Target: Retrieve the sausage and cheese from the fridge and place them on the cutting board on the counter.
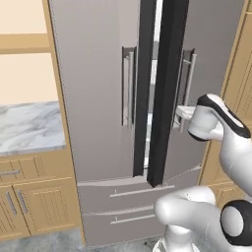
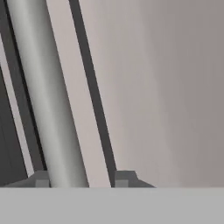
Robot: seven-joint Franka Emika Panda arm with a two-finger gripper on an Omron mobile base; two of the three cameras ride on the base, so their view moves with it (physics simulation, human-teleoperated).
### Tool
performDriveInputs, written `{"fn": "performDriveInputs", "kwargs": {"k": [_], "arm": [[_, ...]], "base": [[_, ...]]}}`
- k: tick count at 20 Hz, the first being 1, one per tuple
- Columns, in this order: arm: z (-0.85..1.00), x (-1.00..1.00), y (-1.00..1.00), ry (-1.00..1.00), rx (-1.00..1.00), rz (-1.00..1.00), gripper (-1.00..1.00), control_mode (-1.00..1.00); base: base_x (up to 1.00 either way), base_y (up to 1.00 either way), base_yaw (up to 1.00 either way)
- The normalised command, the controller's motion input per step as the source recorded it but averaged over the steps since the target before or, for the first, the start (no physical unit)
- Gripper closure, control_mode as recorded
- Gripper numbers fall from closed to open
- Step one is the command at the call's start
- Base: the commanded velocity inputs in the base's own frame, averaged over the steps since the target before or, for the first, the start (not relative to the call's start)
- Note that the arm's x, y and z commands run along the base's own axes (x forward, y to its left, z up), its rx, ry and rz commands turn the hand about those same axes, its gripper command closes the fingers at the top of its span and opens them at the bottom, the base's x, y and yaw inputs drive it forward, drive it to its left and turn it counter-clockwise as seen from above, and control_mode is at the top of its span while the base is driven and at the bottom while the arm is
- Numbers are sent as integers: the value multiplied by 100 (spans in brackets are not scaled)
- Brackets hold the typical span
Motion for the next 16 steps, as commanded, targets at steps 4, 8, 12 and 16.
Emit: {"fn": "performDriveInputs", "kwargs": {"k": [4,8,12,16], "arm": [[43,-100,-100,-6,31,0,100,-100],[58,-87,-100,-4,37,0,100,-100],[62,-61,-100,0,34,0,-100,-100],[67,-78,-97,-1,30,0,-100,-100]], "base": [[0,0,0],[0,0,0],[0,0,0],[0,0,0]]}}
